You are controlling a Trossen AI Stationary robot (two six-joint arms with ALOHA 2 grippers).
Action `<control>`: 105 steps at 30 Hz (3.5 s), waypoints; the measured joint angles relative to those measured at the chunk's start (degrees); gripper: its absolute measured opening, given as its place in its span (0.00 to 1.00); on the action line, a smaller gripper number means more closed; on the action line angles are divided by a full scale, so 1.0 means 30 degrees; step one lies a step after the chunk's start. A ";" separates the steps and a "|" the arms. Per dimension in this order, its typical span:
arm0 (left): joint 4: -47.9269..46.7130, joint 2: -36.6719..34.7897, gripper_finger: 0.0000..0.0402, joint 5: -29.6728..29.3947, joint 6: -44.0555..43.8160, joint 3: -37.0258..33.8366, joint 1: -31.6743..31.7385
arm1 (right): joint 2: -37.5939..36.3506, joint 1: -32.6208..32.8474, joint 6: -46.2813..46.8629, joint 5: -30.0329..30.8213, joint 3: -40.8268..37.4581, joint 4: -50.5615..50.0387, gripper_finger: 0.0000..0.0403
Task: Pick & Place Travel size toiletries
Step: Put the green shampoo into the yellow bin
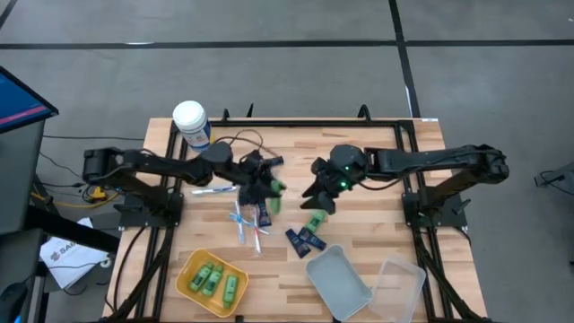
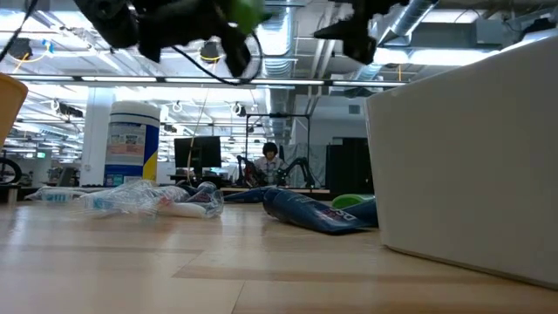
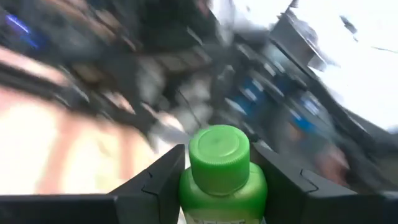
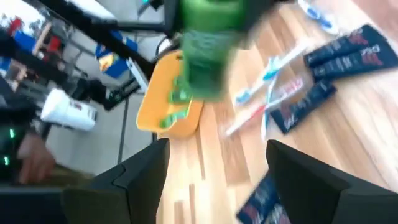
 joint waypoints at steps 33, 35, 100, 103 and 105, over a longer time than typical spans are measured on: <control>-1.8178 -0.5598 0.41 -0.5583 -0.6410 -0.1784 -1.3446 | -0.1411 0.0273 -0.1424 0.0240 -0.0007 -0.3074 0.65; -1.8161 -0.4827 0.41 -0.5595 -0.7712 -0.1784 -1.3457 | -0.1411 0.0273 -0.1429 0.0226 -0.0007 -0.3114 0.65; -1.6211 -0.1101 0.43 -0.6907 -2.2336 -0.1493 -1.6298 | -0.1404 -0.1796 -0.5861 0.0138 -0.0007 -0.4655 0.65; -1.5961 -0.1196 0.43 -0.6899 -2.2336 -0.1493 -1.6298 | -0.1404 -0.1796 -0.5861 0.0138 -0.0007 -0.4655 0.65; -1.5801 -0.1189 0.43 -0.6899 -2.2336 -0.1493 -1.6298 | -0.1404 -0.1796 -0.5861 0.0138 -0.0007 -0.4655 0.65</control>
